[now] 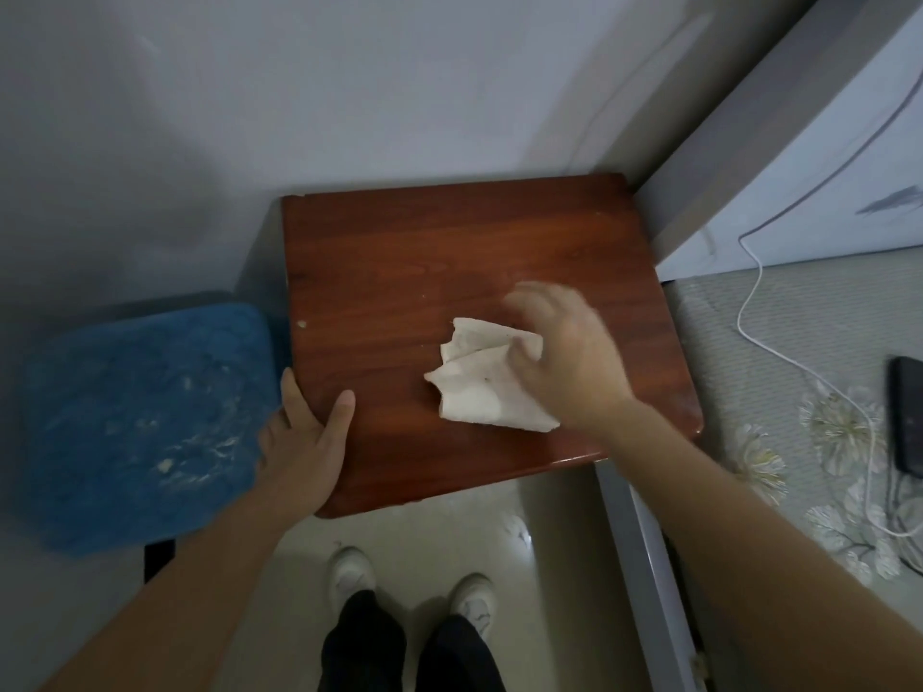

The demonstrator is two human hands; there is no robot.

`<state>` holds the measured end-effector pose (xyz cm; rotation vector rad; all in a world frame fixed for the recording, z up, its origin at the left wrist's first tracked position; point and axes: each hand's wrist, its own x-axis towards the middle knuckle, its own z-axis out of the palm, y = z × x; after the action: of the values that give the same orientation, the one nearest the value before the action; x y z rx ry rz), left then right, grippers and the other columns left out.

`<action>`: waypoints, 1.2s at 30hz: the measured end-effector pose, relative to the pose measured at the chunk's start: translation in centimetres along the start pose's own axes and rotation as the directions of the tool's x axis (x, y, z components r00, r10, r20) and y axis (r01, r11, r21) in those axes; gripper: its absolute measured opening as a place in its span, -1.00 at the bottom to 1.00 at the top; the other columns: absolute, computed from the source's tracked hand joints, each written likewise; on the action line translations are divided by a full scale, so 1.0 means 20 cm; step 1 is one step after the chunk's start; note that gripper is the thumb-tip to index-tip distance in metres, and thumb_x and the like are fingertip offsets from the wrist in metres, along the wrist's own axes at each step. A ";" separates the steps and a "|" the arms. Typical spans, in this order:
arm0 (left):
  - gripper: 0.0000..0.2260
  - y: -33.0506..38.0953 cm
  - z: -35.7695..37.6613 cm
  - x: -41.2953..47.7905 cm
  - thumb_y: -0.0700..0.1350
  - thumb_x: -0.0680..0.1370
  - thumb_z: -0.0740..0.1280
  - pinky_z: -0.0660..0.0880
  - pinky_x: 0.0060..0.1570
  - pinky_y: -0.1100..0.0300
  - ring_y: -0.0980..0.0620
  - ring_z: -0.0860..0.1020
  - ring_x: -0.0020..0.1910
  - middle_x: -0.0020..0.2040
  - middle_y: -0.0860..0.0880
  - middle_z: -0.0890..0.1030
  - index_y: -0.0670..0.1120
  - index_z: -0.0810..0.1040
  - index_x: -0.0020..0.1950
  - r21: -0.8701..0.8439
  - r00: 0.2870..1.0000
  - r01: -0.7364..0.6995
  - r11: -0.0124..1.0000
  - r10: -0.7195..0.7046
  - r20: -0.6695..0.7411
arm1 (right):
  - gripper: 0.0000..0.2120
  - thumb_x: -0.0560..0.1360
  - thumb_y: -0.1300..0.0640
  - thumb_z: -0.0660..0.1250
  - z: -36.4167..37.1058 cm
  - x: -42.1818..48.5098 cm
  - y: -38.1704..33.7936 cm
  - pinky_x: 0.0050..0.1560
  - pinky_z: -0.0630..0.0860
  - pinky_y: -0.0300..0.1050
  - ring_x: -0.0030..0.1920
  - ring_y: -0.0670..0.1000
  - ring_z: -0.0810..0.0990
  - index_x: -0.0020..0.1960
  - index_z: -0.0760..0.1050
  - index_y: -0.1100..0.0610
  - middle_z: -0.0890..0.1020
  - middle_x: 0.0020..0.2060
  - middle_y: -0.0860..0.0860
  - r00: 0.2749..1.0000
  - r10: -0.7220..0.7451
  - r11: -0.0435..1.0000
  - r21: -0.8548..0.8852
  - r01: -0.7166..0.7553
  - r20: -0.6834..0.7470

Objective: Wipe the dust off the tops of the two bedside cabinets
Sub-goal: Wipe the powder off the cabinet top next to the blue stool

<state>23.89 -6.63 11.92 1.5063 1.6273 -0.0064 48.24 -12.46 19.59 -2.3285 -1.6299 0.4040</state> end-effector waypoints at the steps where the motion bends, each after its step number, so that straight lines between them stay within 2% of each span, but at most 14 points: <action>1: -0.24 0.01 0.00 0.00 0.37 0.47 -0.01 0.04 0.44 -0.20 -0.21 0.09 0.49 0.52 -0.16 0.13 0.09 -0.22 0.54 -0.001 1.000 0.005 1.000 -0.005 0.000 | -0.59 0.53 0.10 0.25 0.06 -0.04 -0.02 0.44 0.22 0.00 0.43 0.04 0.30 0.37 0.37 0.10 0.39 0.41 0.04 0.993 -0.095 0.994 -0.054 0.099 0.076; 4: -0.18 0.02 0.00 -0.01 0.40 0.38 -0.06 0.02 0.45 -0.18 -0.20 0.07 0.49 0.53 -0.15 0.11 0.10 -0.23 0.54 -0.007 1.000 0.024 1.000 -0.024 0.002 | -0.49 0.61 -0.06 0.04 0.26 -0.17 -0.04 0.52 -0.06 0.06 0.55 0.06 -0.02 0.51 0.15 0.08 0.14 0.53 0.05 0.956 -0.213 0.960 -0.136 0.243 0.202; 12: -0.28 0.01 0.01 -0.01 0.32 0.53 0.03 0.00 0.45 -0.18 -0.17 0.03 0.51 0.55 -0.12 0.05 0.08 -0.25 0.54 -0.011 1.000 0.028 1.000 -0.028 -0.001 | -0.43 0.60 -0.21 -0.24 0.40 -0.22 0.05 0.51 -0.30 0.00 0.52 -0.01 -0.31 0.55 -0.22 -0.03 -0.18 0.54 -0.02 0.970 -0.043 0.980 -0.177 0.087 0.240; 16: -0.19 0.00 0.00 0.01 0.43 0.41 -0.04 0.00 0.46 -0.18 -0.16 0.03 0.51 0.55 -0.11 0.05 0.11 -0.27 0.53 -0.025 0.999 0.029 0.999 -0.029 0.016 | -0.41 0.60 -0.20 -0.17 0.35 -0.05 0.20 0.52 -0.20 0.10 0.54 0.11 -0.21 0.55 -0.19 0.00 -0.11 0.55 0.09 0.956 0.291 0.941 -0.185 -0.282 0.023; 18: -0.13 -0.01 0.00 0.01 0.46 0.33 -0.08 -0.02 0.47 -0.15 -0.13 0.02 0.52 0.56 -0.08 0.02 0.12 -0.27 0.53 -0.049 1.000 0.021 0.999 -0.020 0.016 | -0.37 0.58 -0.25 -0.15 0.30 0.10 0.32 0.51 -0.22 0.18 0.53 0.16 -0.23 0.55 -0.18 0.02 -0.12 0.55 0.14 0.848 0.528 0.844 -0.086 -0.530 -0.042; 20: -0.12 -0.01 0.01 0.01 0.47 0.31 -0.09 -0.03 0.47 -0.13 -0.11 0.02 0.52 0.56 -0.06 0.02 0.14 -0.27 0.53 -0.076 1.000 0.006 0.997 -0.005 0.012 | -0.35 0.57 -0.26 -0.12 0.28 0.26 0.33 0.49 -0.23 0.23 0.53 0.21 -0.23 0.55 -0.16 0.01 -0.12 0.55 0.17 0.776 0.630 0.775 -0.031 -0.631 -0.046; 22: -0.10 -0.02 0.01 0.02 0.49 0.28 -0.11 -0.03 0.48 -0.13 -0.11 0.03 0.52 0.56 -0.05 0.03 0.14 -0.26 0.53 -0.100 1.000 0.005 0.995 -0.004 0.011 | -0.37 0.59 -0.22 -0.07 0.34 0.31 0.22 0.49 -0.18 0.24 0.53 0.23 -0.16 0.55 -0.12 0.02 -0.06 0.54 0.19 0.894 0.447 0.884 -0.139 -0.446 -0.021; 24: -0.09 -0.03 0.02 0.03 0.50 0.27 -0.12 -0.03 0.48 -0.13 -0.10 0.05 0.52 0.56 -0.05 0.06 0.15 -0.22 0.54 -0.137 1.000 -0.001 0.991 0.001 0.000 | -0.40 0.60 -0.20 -0.07 0.40 0.15 0.05 0.50 -0.09 0.25 0.54 0.21 -0.13 0.55 -0.08 0.01 0.00 0.55 0.16 0.991 0.020 0.981 -0.194 0.006 0.132; 25: -0.10 -0.04 0.02 0.04 0.52 0.28 -0.12 -0.01 0.48 -0.15 -0.10 0.06 0.52 0.56 -0.05 0.07 0.15 -0.19 0.54 -0.156 1.000 -0.015 0.988 0.014 -0.007 | -0.42 0.61 -0.20 -0.08 0.41 0.01 0.02 0.51 -0.08 0.22 0.54 0.17 -0.15 0.55 -0.07 -0.02 0.00 0.55 0.11 0.952 -0.176 0.958 -0.178 0.223 0.250; 27: -0.12 -0.06 0.01 0.05 0.55 0.30 -0.12 0.04 0.46 -0.18 -0.09 0.11 0.51 0.55 -0.05 0.11 0.18 -0.18 0.53 -0.168 0.999 -0.036 0.985 0.037 0.002 | -0.44 0.60 -0.25 -0.14 0.33 -0.18 0.10 0.53 -0.14 0.12 0.54 0.08 -0.23 0.54 -0.12 -0.12 -0.07 0.55 0.00 0.860 -0.303 0.914 -0.131 0.384 0.409; 28: -0.13 -0.06 0.01 0.05 0.56 0.31 -0.11 0.07 0.45 -0.19 -0.09 0.12 0.50 0.54 -0.05 0.12 0.19 -0.18 0.52 -0.169 0.999 -0.042 0.985 0.045 0.015 | -0.44 0.58 -0.28 -0.17 0.28 -0.20 0.20 0.53 -0.11 0.12 0.53 0.06 -0.24 0.53 -0.13 -0.15 -0.09 0.54 -0.03 0.884 -0.254 0.932 -0.146 0.332 0.393; 30: -0.15 -0.07 0.02 0.05 0.56 0.33 -0.10 0.08 0.45 -0.20 -0.08 0.14 0.49 0.53 -0.05 0.13 0.20 -0.20 0.52 -0.170 0.998 -0.055 0.984 0.061 0.029 | -0.44 0.57 -0.28 -0.17 0.20 -0.12 0.42 0.52 -0.05 0.16 0.53 0.06 -0.20 0.53 -0.11 -0.15 -0.09 0.55 0.00 0.977 0.046 0.971 -0.239 0.005 0.207; 32: -0.15 -0.07 0.03 0.05 0.56 0.33 -0.08 0.11 0.44 -0.20 -0.08 0.15 0.49 0.53 -0.04 0.15 0.21 -0.19 0.52 -0.191 0.997 -0.069 0.979 0.072 0.007 | -0.43 0.58 -0.25 -0.13 0.15 0.09 0.56 0.52 -0.14 0.16 0.54 0.09 -0.21 0.54 -0.14 -0.13 -0.12 0.56 0.06 0.928 0.367 0.912 -0.221 -0.346 0.061; 36: -0.11 -0.08 0.04 0.05 0.57 0.30 -0.09 0.07 0.46 -0.17 -0.06 0.10 0.51 0.55 -0.03 0.08 0.20 -0.21 0.52 -0.194 0.998 -0.061 0.979 0.057 -0.026 | -0.43 0.60 -0.18 -0.07 0.21 0.55 0.47 0.51 -0.18 0.18 0.54 0.17 -0.16 0.55 -0.09 -0.04 -0.06 0.55 0.12 0.887 0.461 0.878 -0.130 -0.461 -0.032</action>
<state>23.19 -6.66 10.01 1.4062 1.5502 0.1963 58.33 -5.01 11.41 -2.8175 -1.1111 0.3950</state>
